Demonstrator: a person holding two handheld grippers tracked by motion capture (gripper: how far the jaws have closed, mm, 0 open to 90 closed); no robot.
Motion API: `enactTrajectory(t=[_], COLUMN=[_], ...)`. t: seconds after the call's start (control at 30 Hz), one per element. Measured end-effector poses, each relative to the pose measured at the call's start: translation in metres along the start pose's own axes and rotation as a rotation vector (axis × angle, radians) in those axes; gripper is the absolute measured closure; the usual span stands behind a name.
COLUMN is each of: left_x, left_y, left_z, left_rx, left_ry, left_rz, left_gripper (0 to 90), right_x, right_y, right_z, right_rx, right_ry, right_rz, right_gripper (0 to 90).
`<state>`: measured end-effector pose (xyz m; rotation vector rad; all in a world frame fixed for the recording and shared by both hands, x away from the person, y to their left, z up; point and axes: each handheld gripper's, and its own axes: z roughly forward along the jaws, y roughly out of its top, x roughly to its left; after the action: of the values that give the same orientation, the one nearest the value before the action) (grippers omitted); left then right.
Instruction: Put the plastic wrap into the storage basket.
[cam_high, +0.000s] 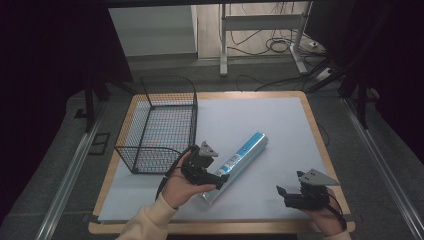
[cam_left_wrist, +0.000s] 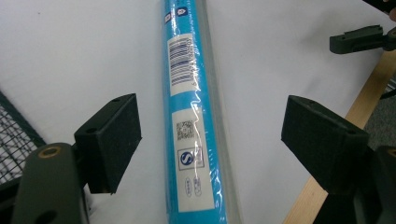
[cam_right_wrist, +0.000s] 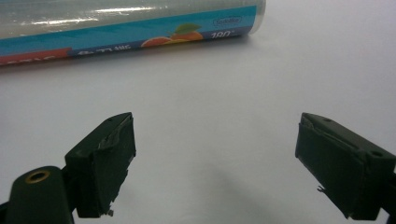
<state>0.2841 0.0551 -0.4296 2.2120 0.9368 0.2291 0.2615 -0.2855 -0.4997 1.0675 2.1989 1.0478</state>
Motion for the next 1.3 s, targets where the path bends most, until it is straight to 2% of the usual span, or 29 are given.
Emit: enactTrajectory(t=[0.3, 0.57, 0.83, 1.3], left_x=[0.002, -0.004, -0.006, -0.001], left_y=[0.008, 0.020, 0.031, 0.047], left_z=[0.013, 0.027, 0.047, 0.082], left_rx=[0.026, 0.054, 0.107, 0.186], left_ry=[-0.007, -0.018, -0.016, -0.021], left_rz=[-0.003, 0.012, 0.018, 0.003], left_gripper=[19.8, 19.8, 19.3, 18.6], right_x=[0.000, 0.000, -0.001, -0.001], right_y=[-0.001, 0.000, -0.001, -0.002], right_z=[0.001, 0.000, 0.000, 0.001], right_rx=[0.008, 0.006, 0.009, 0.020], right_ry=[-0.010, -0.009, -0.012, -0.015], right_rz=[0.001, 0.000, -0.003, -0.014], right_gripper=[12.7, 12.7, 12.7, 12.7])
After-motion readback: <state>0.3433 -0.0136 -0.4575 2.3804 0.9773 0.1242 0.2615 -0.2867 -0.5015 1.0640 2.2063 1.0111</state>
